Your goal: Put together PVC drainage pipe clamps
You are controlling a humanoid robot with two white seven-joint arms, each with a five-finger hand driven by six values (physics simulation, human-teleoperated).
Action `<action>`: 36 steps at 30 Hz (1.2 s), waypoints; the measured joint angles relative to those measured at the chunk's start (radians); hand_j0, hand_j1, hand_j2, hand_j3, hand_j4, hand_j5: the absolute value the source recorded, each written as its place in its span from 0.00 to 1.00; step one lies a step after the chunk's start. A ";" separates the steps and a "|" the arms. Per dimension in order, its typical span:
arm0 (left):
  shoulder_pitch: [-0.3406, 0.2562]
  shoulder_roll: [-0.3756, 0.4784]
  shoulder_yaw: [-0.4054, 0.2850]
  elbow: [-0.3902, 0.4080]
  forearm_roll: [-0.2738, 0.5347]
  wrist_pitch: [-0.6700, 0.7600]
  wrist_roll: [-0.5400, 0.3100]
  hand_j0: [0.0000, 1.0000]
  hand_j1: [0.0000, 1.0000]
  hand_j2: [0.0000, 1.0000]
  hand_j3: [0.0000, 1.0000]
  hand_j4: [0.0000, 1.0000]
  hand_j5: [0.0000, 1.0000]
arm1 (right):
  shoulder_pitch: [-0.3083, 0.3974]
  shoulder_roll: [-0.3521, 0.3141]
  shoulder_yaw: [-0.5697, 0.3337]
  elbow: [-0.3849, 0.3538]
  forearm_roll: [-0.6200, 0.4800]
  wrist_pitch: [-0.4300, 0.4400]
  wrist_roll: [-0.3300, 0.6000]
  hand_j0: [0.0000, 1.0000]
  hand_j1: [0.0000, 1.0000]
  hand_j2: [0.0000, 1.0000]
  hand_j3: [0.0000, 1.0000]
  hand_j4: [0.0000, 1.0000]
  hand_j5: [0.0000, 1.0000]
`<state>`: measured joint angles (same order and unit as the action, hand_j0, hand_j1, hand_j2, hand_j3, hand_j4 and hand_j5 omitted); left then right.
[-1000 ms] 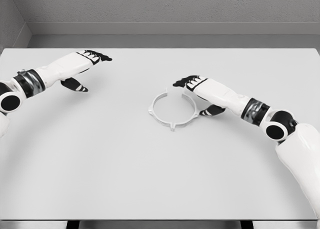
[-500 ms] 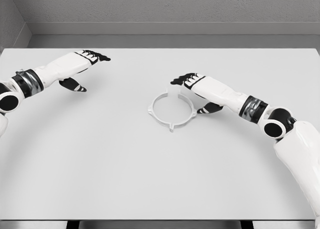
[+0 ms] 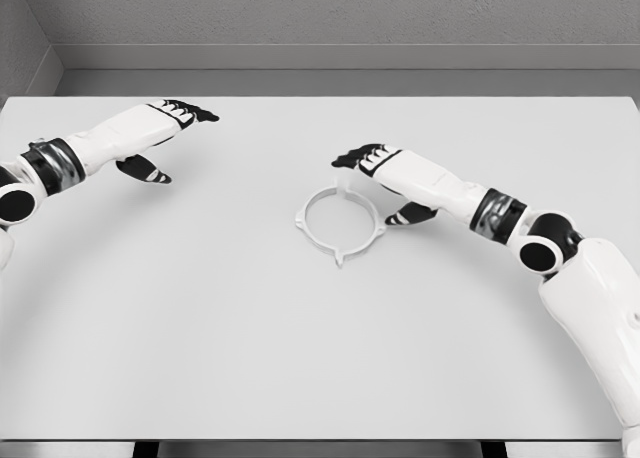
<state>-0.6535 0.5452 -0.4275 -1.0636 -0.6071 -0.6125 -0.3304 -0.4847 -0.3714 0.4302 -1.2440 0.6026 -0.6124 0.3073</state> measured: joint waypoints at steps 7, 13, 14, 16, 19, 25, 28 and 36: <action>-0.002 0.003 0.000 0.006 0.006 0.000 0.000 1.00 1.00 1.00 1.00 1.00 1.00 | -0.005 0.003 0.005 0.000 0.000 0.000 0.000 1.00 1.00 1.00 1.00 1.00 1.00; -0.005 0.003 0.000 0.014 0.008 0.000 0.000 1.00 1.00 1.00 1.00 1.00 1.00 | -0.014 0.014 0.016 0.000 0.000 0.000 0.000 1.00 1.00 1.00 1.00 1.00 1.00; -0.005 0.003 0.000 0.015 0.009 0.000 0.000 1.00 1.00 1.00 1.00 1.00 1.00 | -0.014 0.014 0.017 0.001 0.000 0.000 0.000 1.00 1.00 1.00 1.00 1.00 1.00; -0.005 0.003 -0.001 0.015 0.009 0.000 0.000 1.00 1.00 1.00 1.00 1.00 1.00 | -0.012 0.012 0.014 0.001 -0.001 0.000 0.000 1.00 1.00 1.00 1.00 1.00 1.00; -0.005 0.003 -0.001 0.016 0.009 0.000 0.000 1.00 1.00 1.00 1.00 1.00 1.00 | -0.021 0.002 0.004 0.003 -0.005 0.000 -0.001 1.00 1.00 1.00 1.00 1.00 1.00; -0.005 0.016 -0.002 0.016 0.010 0.000 0.000 1.00 1.00 1.00 1.00 1.00 1.00 | 0.003 -0.070 -0.040 -0.065 -0.023 0.000 -0.001 1.00 1.00 1.00 1.00 1.00 1.00; -0.005 0.037 -0.003 0.013 0.010 0.000 0.000 1.00 1.00 1.00 1.00 1.00 1.00 | 0.084 -0.140 -0.047 -0.225 -0.044 -0.001 0.000 1.00 1.00 1.00 1.00 1.00 1.00; -0.006 0.053 0.000 0.010 0.010 0.000 -0.002 1.00 1.00 1.00 1.00 1.00 1.00 | 0.167 -0.212 -0.042 -0.480 -0.067 0.000 -0.001 1.00 1.00 1.00 1.00 1.00 1.00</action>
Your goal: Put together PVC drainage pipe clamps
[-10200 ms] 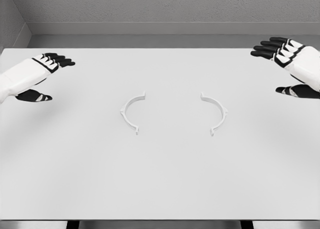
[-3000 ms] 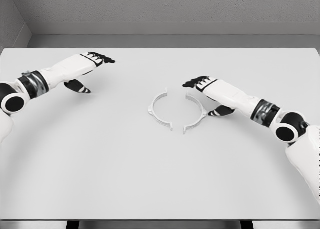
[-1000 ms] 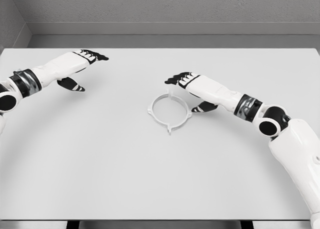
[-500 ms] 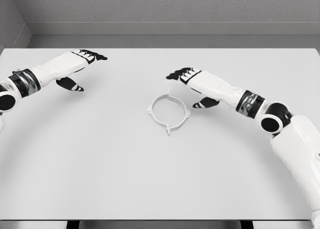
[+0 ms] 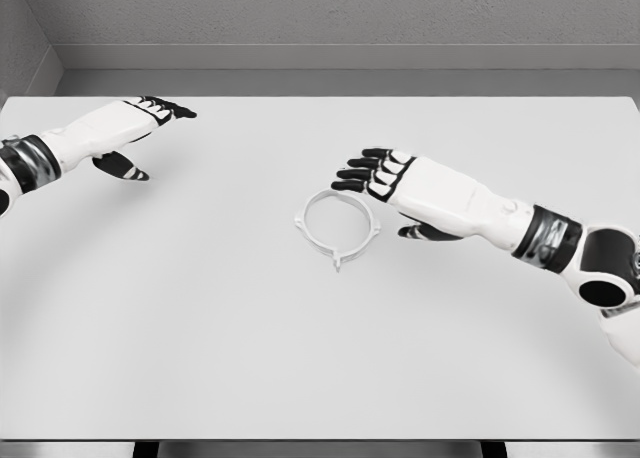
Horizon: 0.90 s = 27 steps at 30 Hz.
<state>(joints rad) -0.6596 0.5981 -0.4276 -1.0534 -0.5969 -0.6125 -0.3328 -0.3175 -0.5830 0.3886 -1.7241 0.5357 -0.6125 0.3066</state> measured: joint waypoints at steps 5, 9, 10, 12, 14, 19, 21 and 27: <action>0.002 0.001 0.000 0.002 0.000 0.000 -0.001 1.00 1.00 1.00 1.00 1.00 1.00 | -0.006 0.014 0.049 -0.017 -0.002 0.000 0.000 1.00 1.00 1.00 1.00 1.00 1.00; 0.002 0.001 0.000 0.003 0.000 0.000 -0.001 1.00 1.00 1.00 1.00 1.00 1.00 | -0.023 0.048 0.091 0.012 -0.003 0.000 0.000 1.00 1.00 1.00 1.00 1.00 1.00; 0.002 0.001 0.000 0.004 0.000 0.000 -0.001 1.00 1.00 1.00 1.00 1.00 1.00 | -0.023 0.057 0.099 0.019 -0.002 0.000 0.001 1.00 1.00 1.00 1.00 1.00 1.00; 0.002 0.001 0.000 0.004 0.000 0.000 -0.001 1.00 1.00 1.00 1.00 1.00 1.00 | -0.023 0.073 0.118 0.029 -0.002 0.000 0.001 1.00 1.00 1.00 1.00 1.00 1.00; 0.000 0.001 0.000 0.005 0.000 0.000 -0.002 1.00 1.00 1.00 1.00 1.00 1.00 | -0.025 0.088 0.134 0.041 -0.002 0.000 0.002 1.00 1.00 1.00 1.00 1.00 1.00; 0.000 0.001 0.001 0.006 -0.001 0.000 -0.002 1.00 1.00 1.00 1.00 1.00 1.00 | -0.051 0.113 0.164 0.076 0.000 0.000 0.003 1.00 1.00 1.00 1.00 1.00 1.00; 0.000 0.001 0.001 0.006 -0.002 0.000 -0.002 1.00 1.00 1.00 1.00 1.00 1.00 | -0.054 0.122 0.171 0.093 0.000 0.000 0.004 1.00 1.00 1.00 1.00 1.00 1.00; 0.002 0.001 0.001 0.006 -0.002 0.000 -0.002 1.00 1.00 1.00 1.00 1.00 1.00 | -0.057 0.130 0.176 0.114 0.001 0.000 0.004 1.00 1.00 1.00 1.00 1.00 1.00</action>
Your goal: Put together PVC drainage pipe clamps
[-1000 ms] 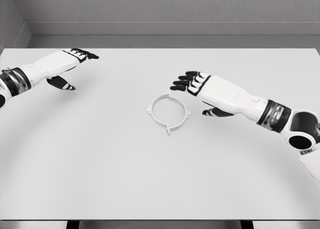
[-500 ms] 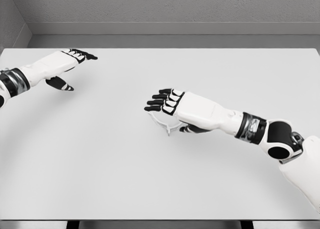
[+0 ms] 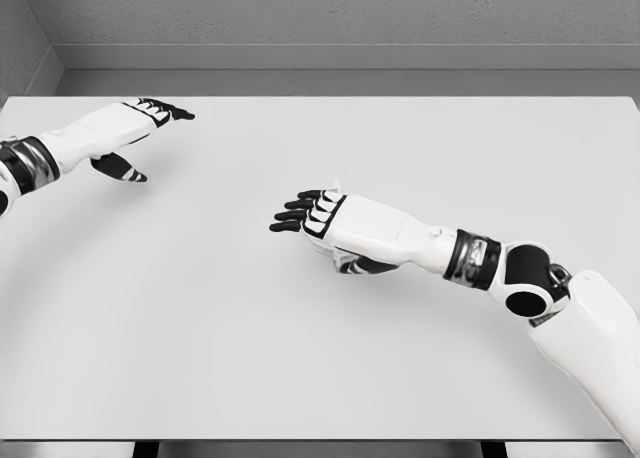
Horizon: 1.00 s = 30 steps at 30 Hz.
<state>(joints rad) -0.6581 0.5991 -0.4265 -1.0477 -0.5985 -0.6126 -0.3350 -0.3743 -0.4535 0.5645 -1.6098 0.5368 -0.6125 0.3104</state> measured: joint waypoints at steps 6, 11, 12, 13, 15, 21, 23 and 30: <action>-0.002 0.000 0.000 -0.001 0.001 0.000 0.000 1.00 1.00 1.00 1.00 1.00 1.00 | -0.009 0.008 0.014 0.009 0.003 0.000 0.001 1.00 1.00 1.00 1.00 1.00 1.00; -0.002 0.003 0.000 -0.002 0.001 0.000 0.000 1.00 1.00 1.00 1.00 1.00 1.00 | -0.020 0.017 0.040 0.032 0.004 0.000 0.000 1.00 1.00 1.00 1.00 1.00 1.00; -0.002 0.004 0.001 -0.002 0.001 0.000 0.000 1.00 1.00 1.00 1.00 1.00 1.00 | -0.020 0.018 0.043 0.038 0.004 0.000 0.000 1.00 1.00 1.00 1.00 1.00 1.00; -0.002 0.004 0.001 -0.002 0.001 0.000 0.000 1.00 1.00 1.00 1.00 1.00 1.00 | -0.021 0.018 0.046 0.046 0.004 0.000 0.000 1.00 1.00 1.00 1.00 1.00 1.00; -0.002 0.005 0.001 -0.002 0.001 0.000 0.000 1.00 1.00 1.00 1.00 1.00 1.00 | -0.021 0.019 0.050 0.061 0.004 0.000 0.000 1.00 1.00 1.00 1.00 1.00 1.00; -0.002 0.007 0.001 -0.003 0.001 0.000 0.000 1.00 1.00 1.00 1.00 1.00 1.00 | -0.032 0.020 0.057 0.100 0.007 0.000 0.000 1.00 1.00 1.00 1.00 1.00 1.00; -0.002 0.007 0.001 -0.003 0.001 0.000 0.000 1.00 1.00 1.00 1.00 1.00 1.00 | -0.035 0.020 0.064 0.105 0.008 0.000 0.000 1.00 1.00 1.00 1.00 1.00 1.00; -0.002 0.008 0.001 -0.002 0.001 0.000 0.000 1.00 1.00 1.00 1.00 1.00 1.00 | -0.043 0.038 0.074 0.132 0.016 0.000 0.000 1.00 1.00 1.00 1.00 1.00 1.00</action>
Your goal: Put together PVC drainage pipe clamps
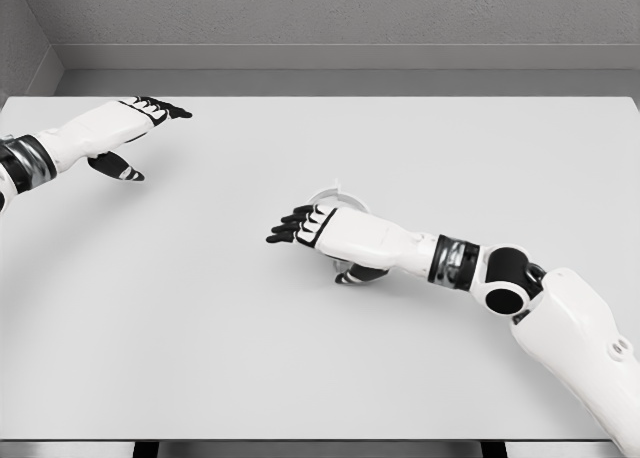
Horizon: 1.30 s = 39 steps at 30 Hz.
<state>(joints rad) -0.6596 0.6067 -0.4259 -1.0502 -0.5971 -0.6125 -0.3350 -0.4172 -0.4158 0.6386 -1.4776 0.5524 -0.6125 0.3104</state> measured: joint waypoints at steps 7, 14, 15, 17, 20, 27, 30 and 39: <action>0.000 0.000 0.006 0.001 0.000 0.000 0.000 1.00 1.00 1.00 1.00 1.00 1.00 | -0.015 0.003 -0.002 0.013 0.001 0.000 0.000 1.00 1.00 1.00 1.00 1.00 1.00; 0.000 0.000 0.007 0.002 0.000 0.000 0.000 1.00 1.00 1.00 1.00 1.00 1.00 | -0.023 0.008 0.000 0.033 0.001 0.000 0.000 1.00 1.00 1.00 1.00 1.00 1.00; 0.000 0.000 0.008 0.002 0.000 0.000 0.000 1.00 1.00 1.00 1.00 1.00 1.00 | -0.023 0.010 0.000 0.035 0.001 0.000 0.000 1.00 1.00 1.00 1.00 1.00 1.00; 0.000 0.000 0.008 0.001 0.000 0.000 0.000 1.00 1.00 1.00 1.00 1.00 1.00 | -0.023 0.014 0.000 0.038 0.001 0.000 0.000 1.00 1.00 1.00 1.00 1.00 1.00; 0.000 0.001 0.008 0.001 0.000 0.000 0.000 1.00 1.00 1.00 1.00 1.00 1.00 | -0.023 0.020 0.001 0.042 0.002 0.000 0.000 1.00 1.00 1.00 1.00 1.00 1.00; -0.002 0.013 0.008 0.002 0.000 0.000 0.000 1.00 1.00 1.00 1.00 1.00 1.00 | -0.035 0.023 0.002 0.050 0.003 0.000 0.001 1.00 1.00 1.00 1.00 1.00 1.00; -0.003 0.014 0.008 0.002 0.000 0.000 0.000 1.00 1.00 1.00 1.00 1.00 1.00 | -0.035 0.024 0.002 0.051 0.003 0.000 0.000 1.00 1.00 1.00 1.00 1.00 1.00; -0.003 0.015 0.008 0.001 0.000 0.000 0.000 1.00 1.00 1.00 1.00 1.00 1.00 | -0.048 0.025 0.002 0.073 0.007 0.000 0.000 1.00 1.00 1.00 1.00 1.00 1.00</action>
<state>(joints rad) -0.6627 0.6220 -0.4182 -1.0491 -0.5971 -0.6125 -0.3350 -0.4648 -0.3908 0.6409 -1.4046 0.5591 -0.6124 0.3105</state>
